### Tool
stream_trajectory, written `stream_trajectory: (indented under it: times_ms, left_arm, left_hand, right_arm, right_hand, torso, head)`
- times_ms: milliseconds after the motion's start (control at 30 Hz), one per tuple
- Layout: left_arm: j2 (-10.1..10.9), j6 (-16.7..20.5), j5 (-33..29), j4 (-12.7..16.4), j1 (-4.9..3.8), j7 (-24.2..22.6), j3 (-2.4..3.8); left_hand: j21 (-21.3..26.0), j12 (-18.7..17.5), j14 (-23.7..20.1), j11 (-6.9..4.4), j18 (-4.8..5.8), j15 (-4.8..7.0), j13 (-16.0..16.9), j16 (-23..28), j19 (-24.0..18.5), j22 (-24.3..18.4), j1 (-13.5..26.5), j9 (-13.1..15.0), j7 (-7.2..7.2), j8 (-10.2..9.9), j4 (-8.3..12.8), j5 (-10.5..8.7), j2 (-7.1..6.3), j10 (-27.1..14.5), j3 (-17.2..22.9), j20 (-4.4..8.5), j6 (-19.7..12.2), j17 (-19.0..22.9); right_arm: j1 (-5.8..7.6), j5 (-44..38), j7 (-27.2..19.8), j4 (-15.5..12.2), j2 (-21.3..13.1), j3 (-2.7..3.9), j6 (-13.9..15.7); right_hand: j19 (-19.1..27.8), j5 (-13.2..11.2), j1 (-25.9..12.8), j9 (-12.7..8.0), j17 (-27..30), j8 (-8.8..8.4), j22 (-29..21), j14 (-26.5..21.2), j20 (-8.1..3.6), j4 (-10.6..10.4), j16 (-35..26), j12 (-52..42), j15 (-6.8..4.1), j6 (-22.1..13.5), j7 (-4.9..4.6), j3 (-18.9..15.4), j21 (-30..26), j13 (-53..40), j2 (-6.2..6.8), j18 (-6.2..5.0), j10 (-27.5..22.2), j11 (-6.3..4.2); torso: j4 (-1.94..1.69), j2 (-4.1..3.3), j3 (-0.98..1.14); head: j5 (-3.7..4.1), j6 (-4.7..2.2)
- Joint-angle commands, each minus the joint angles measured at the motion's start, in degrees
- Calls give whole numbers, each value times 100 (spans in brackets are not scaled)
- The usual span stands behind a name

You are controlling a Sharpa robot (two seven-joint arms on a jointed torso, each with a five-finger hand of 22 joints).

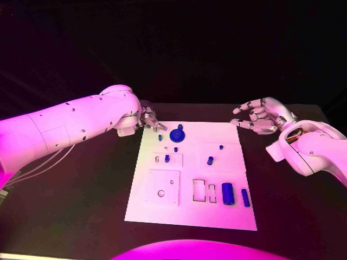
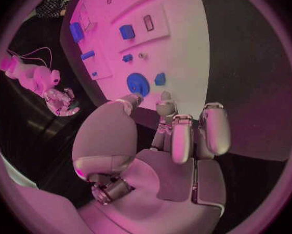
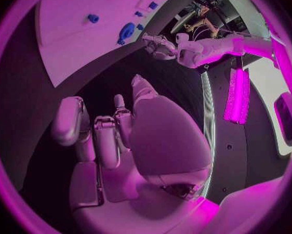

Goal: Assemble the parts on the task board

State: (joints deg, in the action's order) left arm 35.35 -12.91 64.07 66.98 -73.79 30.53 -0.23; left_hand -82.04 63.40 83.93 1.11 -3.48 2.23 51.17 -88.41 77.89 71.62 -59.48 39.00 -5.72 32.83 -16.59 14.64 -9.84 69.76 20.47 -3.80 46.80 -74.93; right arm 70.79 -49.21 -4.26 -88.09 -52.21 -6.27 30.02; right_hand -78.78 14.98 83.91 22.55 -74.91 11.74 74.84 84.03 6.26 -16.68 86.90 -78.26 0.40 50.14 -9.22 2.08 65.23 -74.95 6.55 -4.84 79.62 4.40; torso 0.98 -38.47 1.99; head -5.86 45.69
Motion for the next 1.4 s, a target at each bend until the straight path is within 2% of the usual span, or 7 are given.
stream_trajectory:
  times_ms: [33, 433, 933, 1100, 1400]
  left_arm:
    - [-63, -278, 10, -105, -4, 4, -14]
    - [-220, -334, -200, -370, 22, 1, -67]
    - [-268, -435, -342, -438, 38, -19, -134]
    - [-282, -447, -384, -450, 41, -24, -145]
    - [-315, -468, -439, -489, 43, -30, -151]
  left_hand:
    - [31, 18, 491, 46, -61, -32, -1, 24, -5, -2, -66, -6, -15, -34, -13, 26, -4, -4, -37, -28, 34, -1190]
    - [36, 35, 490, 42, -64, -34, 4, 22, -15, -10, -168, -24, -9, -60, -3, 24, 24, -19, -50, -40, 117, -1193]
    - [15, 98, 501, 22, -56, -20, 55, 3, 12, 39, -374, -36, 16, -83, 4, 21, 54, 7, -60, -42, 250, -1222]
    - [20, 98, 499, 13, -59, -12, 44, 6, 4, 31, -477, -43, 25, -104, 9, 35, 81, 0, -44, -38, 275, -1216]
    - [18, 107, 501, 5, -58, -6, 48, 2, 5, 36, -564, -44, 35, -112, 10, 42, 105, 2, -27, -36, 310, -1223]
  right_arm:
    - [-3, -8, -92, -5, 6, 1, -8]
    - [-4, -7, -123, 10, 40, 1, -21]
    - [-6, 27, -173, 6, 73, 1, -5]
    - [-9, 28, -177, 8, 84, 1, -4]
    - [-11, 28, -176, 4, 87, 1, -6]
  right_hand:
    - [14, 34, -24, -10, -781, 39, -2, 409, -15, 9, -28, 19, -25, -46, -5, -22, -23, -209, -13, -42, -41, -1]
    - [10, 43, -30, -10, -782, 44, 2, 410, -15, 5, -28, 9, -25, -47, -5, -19, -19, -219, -20, -41, -32, -1]
    - [-2, 57, -30, -9, -793, 54, 16, 413, -16, 4, -24, -7, -25, -40, -3, -10, 2, -235, -36, -36, -17, -2]
    - [-4, 66, -30, -9, -783, 60, 17, 410, -16, 5, -29, -6, -26, -37, -2, -5, 2, -232, -43, -36, -18, -3]
    - [-4, 66, -30, -9, -783, 60, 17, 410, -16, 5, -29, -6, -26, -37, -2, -5, 2, -232, -43, -36, -18, -3]
  torso:
    - [0, 6, 1]
    - [-3, 11, 2]
    - [2, 13, 1]
    - [1, 14, 3]
    - [-8, 8, 9]
  head:
    - [-1, 9]
    - [-1, 38]
    - [5, 47]
    - [46, 34]
    - [51, 50]
